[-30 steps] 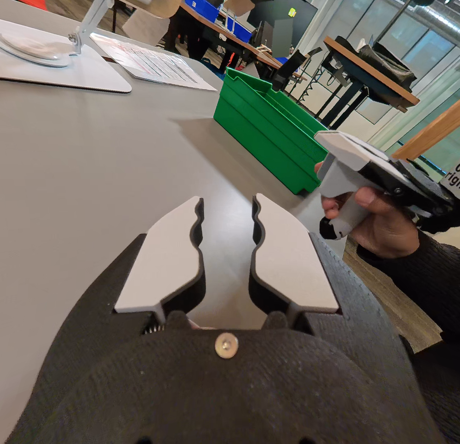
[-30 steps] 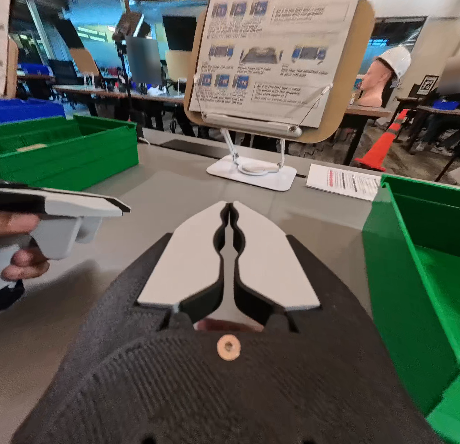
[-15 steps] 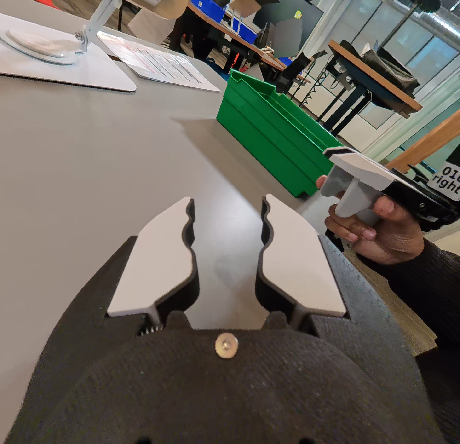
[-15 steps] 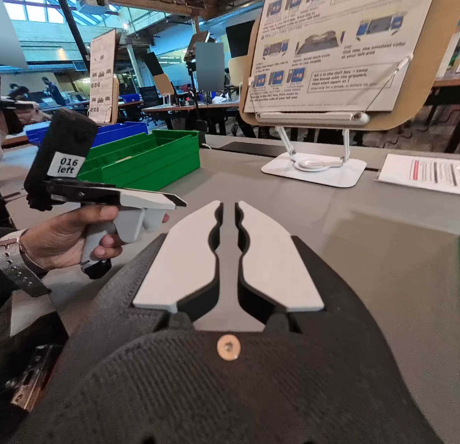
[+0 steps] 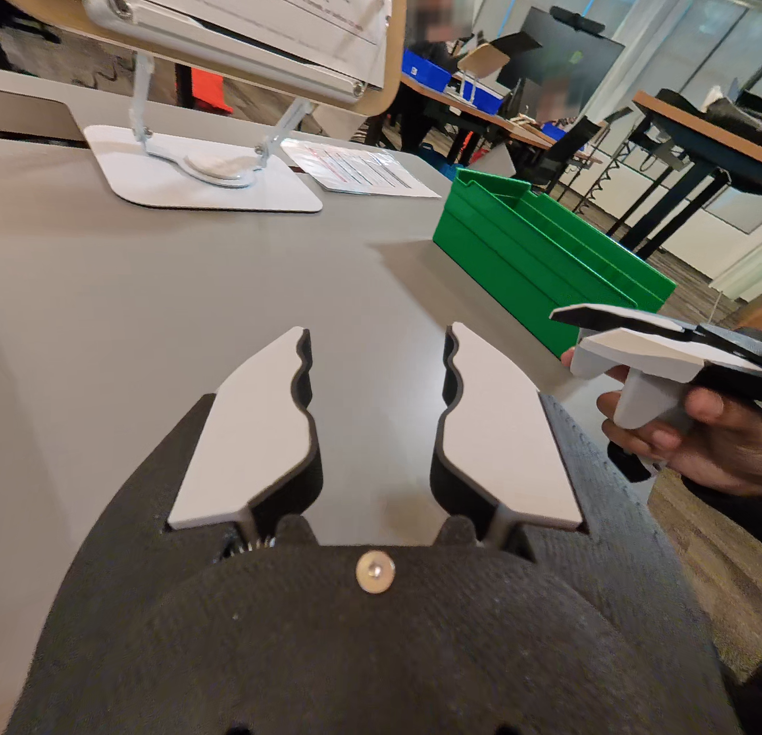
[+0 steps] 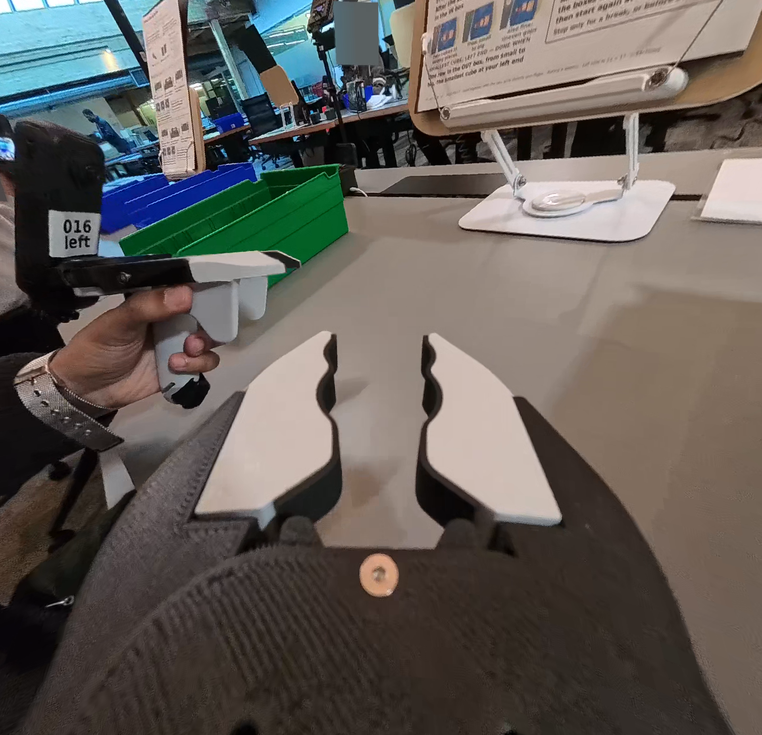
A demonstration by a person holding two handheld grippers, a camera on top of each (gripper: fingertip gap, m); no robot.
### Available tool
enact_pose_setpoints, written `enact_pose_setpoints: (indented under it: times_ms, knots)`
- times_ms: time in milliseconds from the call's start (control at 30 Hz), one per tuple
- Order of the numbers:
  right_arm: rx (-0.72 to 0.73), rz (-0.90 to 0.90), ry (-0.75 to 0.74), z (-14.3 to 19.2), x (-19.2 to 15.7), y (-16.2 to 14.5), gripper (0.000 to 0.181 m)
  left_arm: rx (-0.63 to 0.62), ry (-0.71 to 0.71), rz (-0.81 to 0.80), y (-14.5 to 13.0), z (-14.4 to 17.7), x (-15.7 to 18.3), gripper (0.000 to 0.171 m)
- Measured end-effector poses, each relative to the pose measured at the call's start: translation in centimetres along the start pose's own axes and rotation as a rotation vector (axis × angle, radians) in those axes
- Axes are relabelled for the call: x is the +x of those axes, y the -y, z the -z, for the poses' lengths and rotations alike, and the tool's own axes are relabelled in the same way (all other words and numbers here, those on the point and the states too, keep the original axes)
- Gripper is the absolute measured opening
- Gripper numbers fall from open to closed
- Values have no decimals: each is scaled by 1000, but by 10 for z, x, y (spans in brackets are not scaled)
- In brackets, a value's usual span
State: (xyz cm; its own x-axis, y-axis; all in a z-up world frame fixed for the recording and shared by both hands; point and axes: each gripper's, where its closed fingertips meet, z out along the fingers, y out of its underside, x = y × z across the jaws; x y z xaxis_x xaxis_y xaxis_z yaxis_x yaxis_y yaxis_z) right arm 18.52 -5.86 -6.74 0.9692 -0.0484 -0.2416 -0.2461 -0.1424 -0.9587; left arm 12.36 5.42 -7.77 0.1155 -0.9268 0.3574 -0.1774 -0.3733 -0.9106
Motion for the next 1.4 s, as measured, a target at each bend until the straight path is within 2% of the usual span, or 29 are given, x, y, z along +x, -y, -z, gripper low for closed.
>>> enact_pose_setpoints:
  times_ms: [167,333,367,400,500,567,633,700,800,900,1033,1133,1400]
  knots:
    - [-18,-63,16,-2,1,-4,45,12,10,43,4,2,-8,61]
    - [-93,-34,-24,-5,6,-18,50,21,26,29,9,5,-11,60]
    - [-119,-23,-33,-6,7,-22,51,29,47,18,13,7,-14,62]
    - [-147,-15,-47,-7,9,-27,51,40,95,20,18,11,-20,73]
    - [-213,-27,-64,-8,15,-40,49,129,201,41,48,40,-34,87]
    - [-217,-72,-56,-8,17,-42,48,193,316,5,66,70,-55,86]
    - [-194,-124,-42,-8,18,-39,46,219,453,-53,74,102,-83,85]
    - [-180,-162,-21,-9,17,-37,43,165,573,-85,64,125,-114,82]
    - [-207,-166,6,-12,11,-44,42,-47,587,-28,23,133,-139,64]
    - [-244,-103,-18,-14,11,-51,41,-42,520,84,13,130,-140,42]
    - [-253,-65,-33,-15,11,-53,39,-101,568,50,5,133,-151,30]
    - [-248,-99,-32,-16,13,-54,38,-107,533,69,3,130,-145,16]
    - [-232,-202,-12,-18,13,-54,35,-143,520,81,-3,137,-140,17]
